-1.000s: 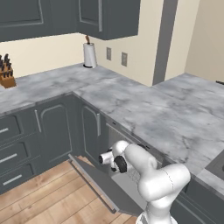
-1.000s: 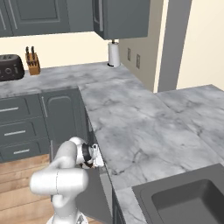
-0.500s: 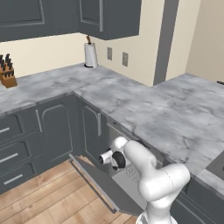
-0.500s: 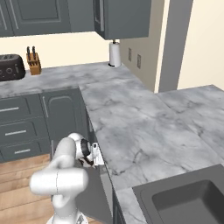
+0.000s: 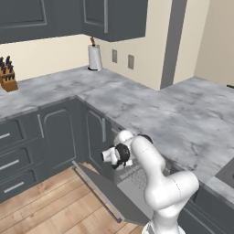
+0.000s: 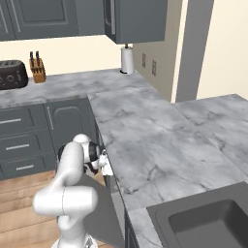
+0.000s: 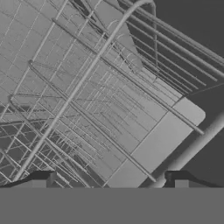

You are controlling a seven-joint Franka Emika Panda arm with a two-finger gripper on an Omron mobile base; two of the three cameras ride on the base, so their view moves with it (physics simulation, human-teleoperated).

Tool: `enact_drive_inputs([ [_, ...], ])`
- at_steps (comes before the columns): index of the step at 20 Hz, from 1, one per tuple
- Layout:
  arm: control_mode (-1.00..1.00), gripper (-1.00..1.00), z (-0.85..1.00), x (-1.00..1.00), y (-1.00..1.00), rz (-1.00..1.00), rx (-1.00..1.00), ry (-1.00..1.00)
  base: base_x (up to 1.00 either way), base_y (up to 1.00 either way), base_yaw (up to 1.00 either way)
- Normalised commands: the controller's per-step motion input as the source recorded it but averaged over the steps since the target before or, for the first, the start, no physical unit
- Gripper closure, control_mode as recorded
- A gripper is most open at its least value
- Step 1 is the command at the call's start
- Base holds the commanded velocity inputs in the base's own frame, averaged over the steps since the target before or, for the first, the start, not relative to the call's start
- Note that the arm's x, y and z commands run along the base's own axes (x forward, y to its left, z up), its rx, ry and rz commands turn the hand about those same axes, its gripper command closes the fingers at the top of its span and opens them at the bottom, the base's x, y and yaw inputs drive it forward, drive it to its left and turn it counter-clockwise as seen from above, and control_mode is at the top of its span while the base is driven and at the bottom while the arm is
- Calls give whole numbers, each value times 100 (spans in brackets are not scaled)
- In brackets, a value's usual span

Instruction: Open the dishwasher door and pull out the top rack.

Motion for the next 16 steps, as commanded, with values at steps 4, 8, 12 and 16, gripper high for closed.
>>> enact_drive_inputs([
  [4,-100,-100,-1,11,-31,-25,0,0,0,0,0],
  [8,-100,-100,-25,34,-45,-23,0,0,0,0,0],
  [12,-100,-100,-60,56,-63,-23,0,0,0,0,0],
  [16,-100,-100,-89,69,-87,-27,0,10,0,0,0],
])
